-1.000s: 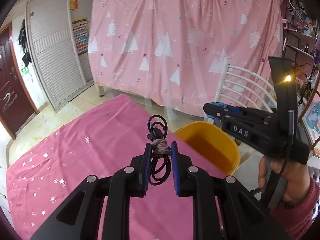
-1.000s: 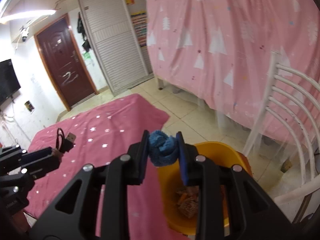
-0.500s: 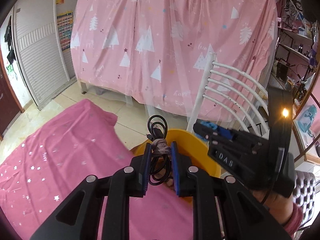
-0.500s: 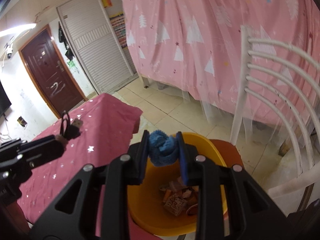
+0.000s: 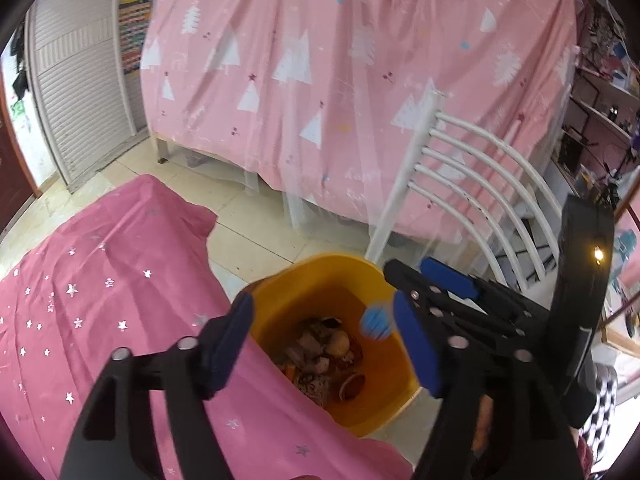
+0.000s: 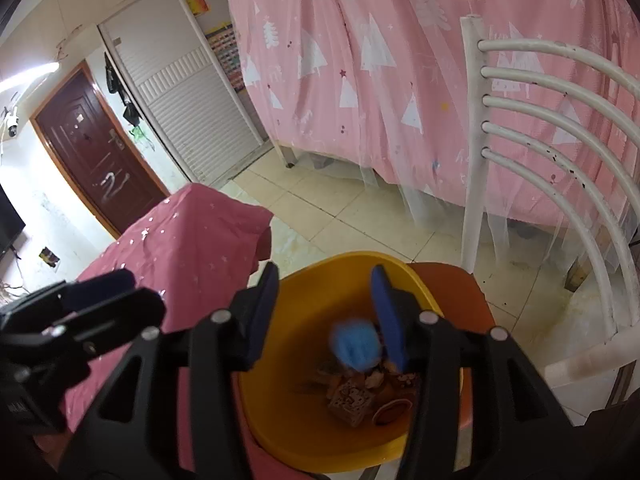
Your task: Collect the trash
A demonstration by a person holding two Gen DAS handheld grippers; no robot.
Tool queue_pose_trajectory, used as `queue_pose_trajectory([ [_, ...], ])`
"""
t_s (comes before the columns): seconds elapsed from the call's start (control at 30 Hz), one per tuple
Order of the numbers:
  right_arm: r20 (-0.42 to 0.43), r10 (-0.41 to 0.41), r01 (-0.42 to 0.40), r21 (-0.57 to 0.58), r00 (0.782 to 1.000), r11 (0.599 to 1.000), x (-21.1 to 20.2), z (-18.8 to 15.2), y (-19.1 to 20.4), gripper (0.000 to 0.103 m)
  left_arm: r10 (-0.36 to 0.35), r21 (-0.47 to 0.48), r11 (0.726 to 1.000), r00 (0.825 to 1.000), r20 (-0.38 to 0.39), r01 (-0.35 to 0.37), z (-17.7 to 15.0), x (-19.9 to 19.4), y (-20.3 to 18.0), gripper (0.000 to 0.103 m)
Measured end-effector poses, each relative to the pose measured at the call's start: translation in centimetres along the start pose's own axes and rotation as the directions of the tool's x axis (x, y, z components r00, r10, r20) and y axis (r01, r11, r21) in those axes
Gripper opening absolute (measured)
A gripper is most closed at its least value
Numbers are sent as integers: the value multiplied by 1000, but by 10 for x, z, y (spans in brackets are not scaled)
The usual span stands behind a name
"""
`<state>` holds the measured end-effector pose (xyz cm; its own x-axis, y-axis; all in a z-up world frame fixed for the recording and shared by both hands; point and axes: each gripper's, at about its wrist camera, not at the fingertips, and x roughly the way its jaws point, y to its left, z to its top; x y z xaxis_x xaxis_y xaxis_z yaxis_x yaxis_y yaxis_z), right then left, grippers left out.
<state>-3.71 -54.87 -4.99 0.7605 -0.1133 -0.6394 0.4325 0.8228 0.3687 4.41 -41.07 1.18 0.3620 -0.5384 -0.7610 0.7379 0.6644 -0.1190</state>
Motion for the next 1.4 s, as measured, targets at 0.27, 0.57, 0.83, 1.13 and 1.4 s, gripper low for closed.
queue_pose_trajectory([
  [0.27, 7, 19, -19, -4, 1000, 1000, 2, -2, 5, 78, 22, -38, 999, 1000, 13, -21, -5, -10, 17, 73],
  [0.57, 43, 46, -46, -7, 998, 999, -3, -3, 19, 97, 39, -90, 995, 997, 60, -33, -17, -37, 46, 87],
  [0.83, 68, 42, -37, -70, 997, 997, -6, -7, 38, 97, 129, -147, 983, 985, 118, -111, -36, -69, 79, 91],
  [1.13, 89, 61, -51, -110, 994, 993, -12, -9, 56, 97, 218, -212, 960, 965, 143, -185, -58, -99, 113, 92],
  [1.4, 113, 116, -97, -163, 987, 982, -23, -14, 85, 97, 336, -270, 919, 929, 155, -287, -79, -119, 141, 93],
])
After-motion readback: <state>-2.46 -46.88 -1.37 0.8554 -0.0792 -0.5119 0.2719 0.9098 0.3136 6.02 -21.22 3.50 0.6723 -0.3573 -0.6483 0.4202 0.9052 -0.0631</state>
